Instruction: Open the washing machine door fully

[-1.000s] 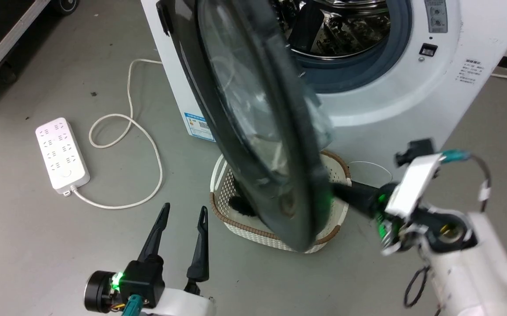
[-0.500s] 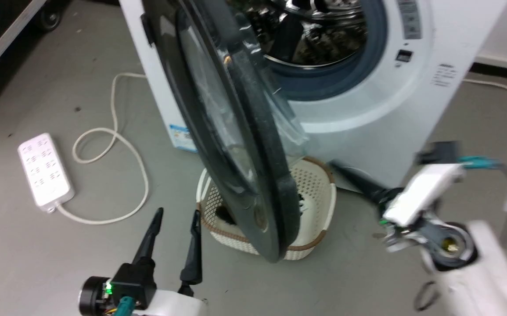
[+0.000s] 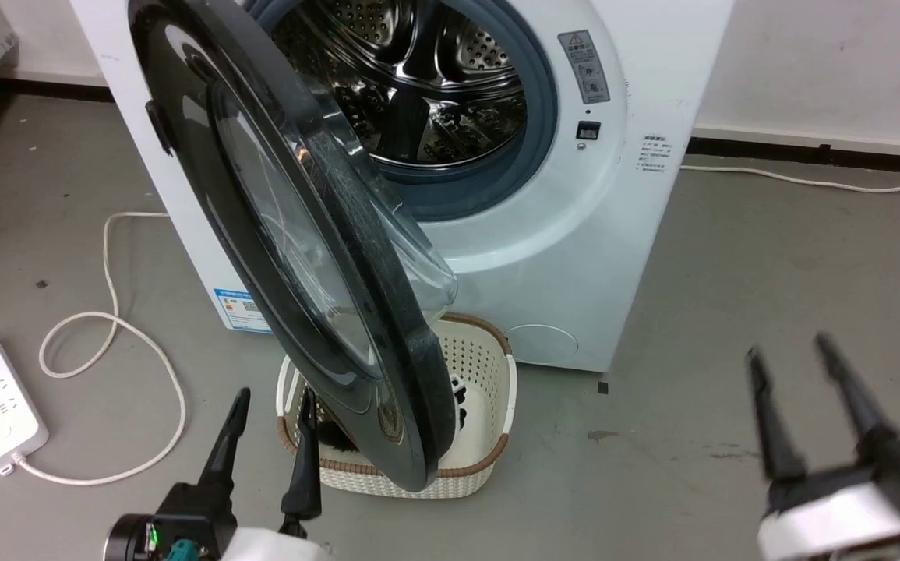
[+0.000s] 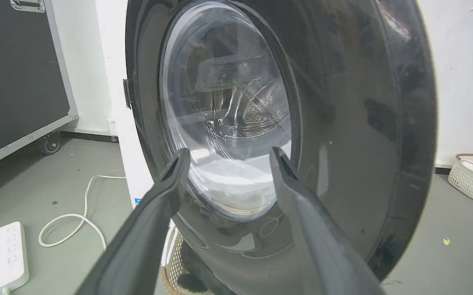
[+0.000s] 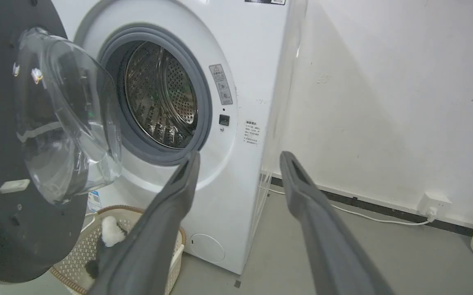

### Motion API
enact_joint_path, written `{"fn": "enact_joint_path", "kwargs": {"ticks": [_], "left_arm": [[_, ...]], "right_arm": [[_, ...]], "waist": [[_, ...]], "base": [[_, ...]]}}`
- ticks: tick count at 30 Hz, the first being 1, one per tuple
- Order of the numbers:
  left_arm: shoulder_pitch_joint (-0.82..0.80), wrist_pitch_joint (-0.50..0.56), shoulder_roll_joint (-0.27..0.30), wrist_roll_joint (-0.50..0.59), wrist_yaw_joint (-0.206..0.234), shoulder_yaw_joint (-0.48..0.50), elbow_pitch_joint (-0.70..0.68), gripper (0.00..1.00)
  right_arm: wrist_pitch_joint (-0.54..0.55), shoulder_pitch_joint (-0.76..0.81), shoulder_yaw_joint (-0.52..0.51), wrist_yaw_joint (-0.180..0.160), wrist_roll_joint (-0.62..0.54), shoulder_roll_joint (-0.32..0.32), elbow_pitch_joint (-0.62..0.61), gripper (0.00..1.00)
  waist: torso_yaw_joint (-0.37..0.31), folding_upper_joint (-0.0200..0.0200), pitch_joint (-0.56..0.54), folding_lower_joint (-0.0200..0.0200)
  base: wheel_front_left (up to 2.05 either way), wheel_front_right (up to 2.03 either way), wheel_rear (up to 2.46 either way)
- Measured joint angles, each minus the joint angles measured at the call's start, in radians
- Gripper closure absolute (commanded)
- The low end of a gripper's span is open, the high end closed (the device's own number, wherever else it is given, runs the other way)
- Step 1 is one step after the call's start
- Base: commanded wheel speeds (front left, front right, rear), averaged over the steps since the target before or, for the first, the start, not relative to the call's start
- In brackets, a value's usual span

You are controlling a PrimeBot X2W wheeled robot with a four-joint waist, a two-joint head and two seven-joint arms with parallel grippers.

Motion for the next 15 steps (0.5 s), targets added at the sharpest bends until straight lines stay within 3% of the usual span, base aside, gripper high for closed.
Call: {"fn": "enact_joint_path", "kwargs": {"ticks": [6,14,15], "left_arm": [[0.024,0.0,0.0,0.0,-0.003,-0.005,0.019,0.0],[0.029,0.0,0.0,0.0,-0.002,-0.019,0.021,0.0],[0.029,0.0,0.0,0.0,-0.002,-0.02,0.021,0.26]], "right_arm": [[-0.016,0.112,-0.021,0.0,-0.07,0.088,-0.034,0.0],[-0.021,0.141,-0.028,0.0,-0.061,0.102,-0.039,0.0],[-0.024,0.141,-0.029,0.0,-0.06,0.102,-0.04,0.0]], "waist": [[-0.01,0.0,-0.002,0.0001],[-0.019,0.0,-0.003,0.0001],[-0.02,0.0001,-0.004,0.0001]], "base": [[0.0,0.0,0.0],[0.0,0.0,0.0],[0.0,0.0,0.0]]}}
